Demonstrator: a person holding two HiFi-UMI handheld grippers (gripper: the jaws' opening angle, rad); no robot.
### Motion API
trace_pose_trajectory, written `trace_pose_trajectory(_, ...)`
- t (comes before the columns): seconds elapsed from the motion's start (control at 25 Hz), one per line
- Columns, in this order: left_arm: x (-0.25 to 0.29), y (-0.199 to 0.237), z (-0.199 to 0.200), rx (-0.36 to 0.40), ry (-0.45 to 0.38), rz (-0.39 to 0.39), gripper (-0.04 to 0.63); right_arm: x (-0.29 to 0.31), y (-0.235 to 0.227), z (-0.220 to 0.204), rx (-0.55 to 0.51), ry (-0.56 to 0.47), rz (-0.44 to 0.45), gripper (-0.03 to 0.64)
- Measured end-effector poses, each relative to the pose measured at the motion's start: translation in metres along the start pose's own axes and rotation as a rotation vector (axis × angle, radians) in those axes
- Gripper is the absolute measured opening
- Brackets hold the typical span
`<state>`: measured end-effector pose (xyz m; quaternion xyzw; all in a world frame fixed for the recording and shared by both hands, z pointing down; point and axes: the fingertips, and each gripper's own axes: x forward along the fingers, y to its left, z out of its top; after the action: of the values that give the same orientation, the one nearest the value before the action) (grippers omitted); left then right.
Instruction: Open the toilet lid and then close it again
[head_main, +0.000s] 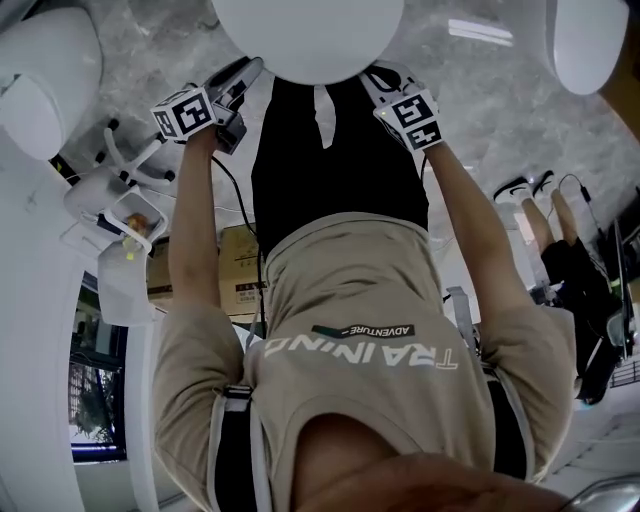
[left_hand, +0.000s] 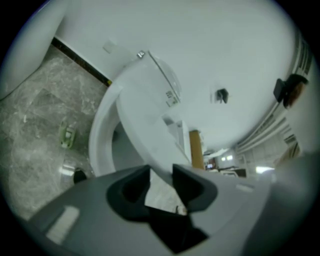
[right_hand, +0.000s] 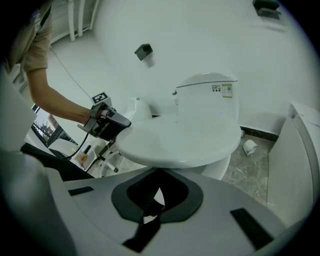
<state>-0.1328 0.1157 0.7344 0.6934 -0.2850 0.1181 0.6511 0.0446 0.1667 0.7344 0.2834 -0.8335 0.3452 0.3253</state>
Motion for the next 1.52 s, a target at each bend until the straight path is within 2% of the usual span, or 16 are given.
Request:
trace_pose_trajectory(0.32, -0.021, -0.047, 0.030, -0.073, -0.116, -0.093, 0.141, -0.033, -0.007, 0.056, 0.014, -0.062, -0.017, 0.013)
trace_pose_trajectory(0.4, -0.025, -0.057, 0.029, -0.053, -0.114, -0.107, 0.115, -0.035, -0.009, 0.063, 0.011, -0.059, -0.025, 0.012)
trace_pose_trajectory(0.44, -0.027, -0.064, 0.028, -0.036, -0.104, -0.117, 0.078, -0.037, -0.010, 0.066, 0.005, -0.054, -0.030, 0.012)
trace_pose_trajectory(0.52, -0.028, -0.077, 0.026, 0.005, -0.078, -0.129, 0.074, -0.039, -0.008, 0.072, -0.008, -0.040, -0.037, 0.012)
trace_pose_trajectory(0.68, -0.025, -0.086, 0.027, 0.097, -0.022, -0.075, 0.052, -0.046, -0.002, 0.081, -0.025, -0.023, -0.042, 0.013)
trace_pose_trajectory(0.88, -0.029, -0.096, 0.031, 0.078, -0.015, -0.064, 0.038, -0.060, -0.001, 0.097, -0.005, -0.021, -0.041, 0.012)
trace_pose_trajectory(1.12, -0.014, -0.111, 0.046, 0.097, -0.016, -0.044, 0.018, -0.062, -0.011, 0.132, 0.008, -0.053, -0.048, 0.012)
trace_pose_trajectory(1.32, -0.002, -0.141, 0.061, 0.178, -0.001, -0.022, 0.009, -0.067, -0.018, 0.155, 0.012, -0.078, -0.036, 0.012)
trace_pose_trajectory(1.52, 0.001, -0.154, 0.076, 0.278, 0.020, 0.055, 0.005, -0.070, -0.023, 0.171, -0.010, -0.084, -0.016, 0.012)
